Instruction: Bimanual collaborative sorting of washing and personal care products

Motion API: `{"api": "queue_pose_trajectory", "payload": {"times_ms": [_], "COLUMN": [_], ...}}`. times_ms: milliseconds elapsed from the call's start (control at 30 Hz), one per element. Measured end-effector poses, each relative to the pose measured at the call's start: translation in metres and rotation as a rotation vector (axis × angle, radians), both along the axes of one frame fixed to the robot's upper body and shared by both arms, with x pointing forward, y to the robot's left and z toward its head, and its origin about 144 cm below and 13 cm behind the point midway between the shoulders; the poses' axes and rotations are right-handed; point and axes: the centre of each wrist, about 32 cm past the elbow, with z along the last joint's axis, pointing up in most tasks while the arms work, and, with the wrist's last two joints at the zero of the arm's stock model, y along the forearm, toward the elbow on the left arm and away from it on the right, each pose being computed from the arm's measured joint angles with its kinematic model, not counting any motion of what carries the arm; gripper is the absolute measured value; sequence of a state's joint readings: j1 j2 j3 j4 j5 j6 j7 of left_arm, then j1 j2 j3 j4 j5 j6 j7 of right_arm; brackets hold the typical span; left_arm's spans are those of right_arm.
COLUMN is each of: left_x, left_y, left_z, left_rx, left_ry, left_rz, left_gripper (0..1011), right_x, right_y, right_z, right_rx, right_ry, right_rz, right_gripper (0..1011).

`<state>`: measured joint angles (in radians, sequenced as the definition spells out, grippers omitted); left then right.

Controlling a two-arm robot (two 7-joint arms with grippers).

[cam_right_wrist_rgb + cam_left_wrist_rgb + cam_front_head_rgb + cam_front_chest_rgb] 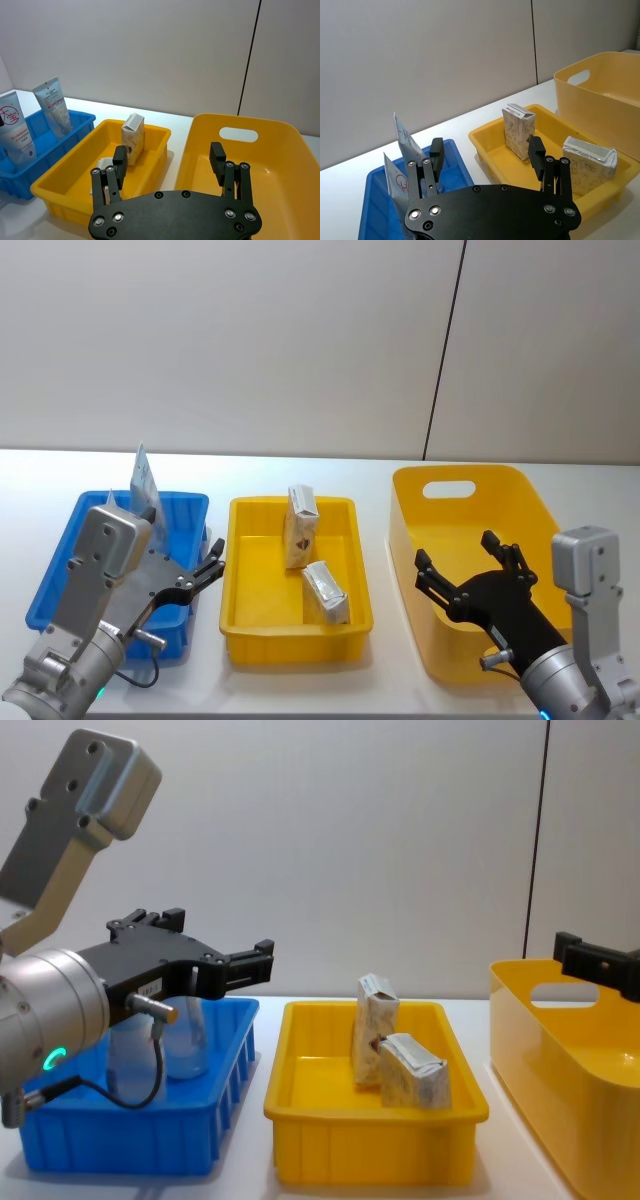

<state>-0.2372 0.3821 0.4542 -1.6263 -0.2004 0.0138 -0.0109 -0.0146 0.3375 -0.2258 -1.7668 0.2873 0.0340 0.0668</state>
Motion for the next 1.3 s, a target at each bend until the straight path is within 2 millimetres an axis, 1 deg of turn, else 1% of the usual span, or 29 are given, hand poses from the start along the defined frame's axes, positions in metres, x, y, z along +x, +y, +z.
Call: {"api": "queue_pose_trajectory", "payload": {"times_ms": [1300], "left_x": [0.0], "left_y": [0.0], "left_z": [0.0], "left_rx": [0.0], "left_ry": [0.0], "left_rz": [0.0], "left_gripper": [1001], "right_x": [0.0], "right_y": [0.0], "right_z": [0.0], "right_rx": [0.0], "right_ry": [0.0], "right_rz": [0.0], "right_gripper": [1002]}}
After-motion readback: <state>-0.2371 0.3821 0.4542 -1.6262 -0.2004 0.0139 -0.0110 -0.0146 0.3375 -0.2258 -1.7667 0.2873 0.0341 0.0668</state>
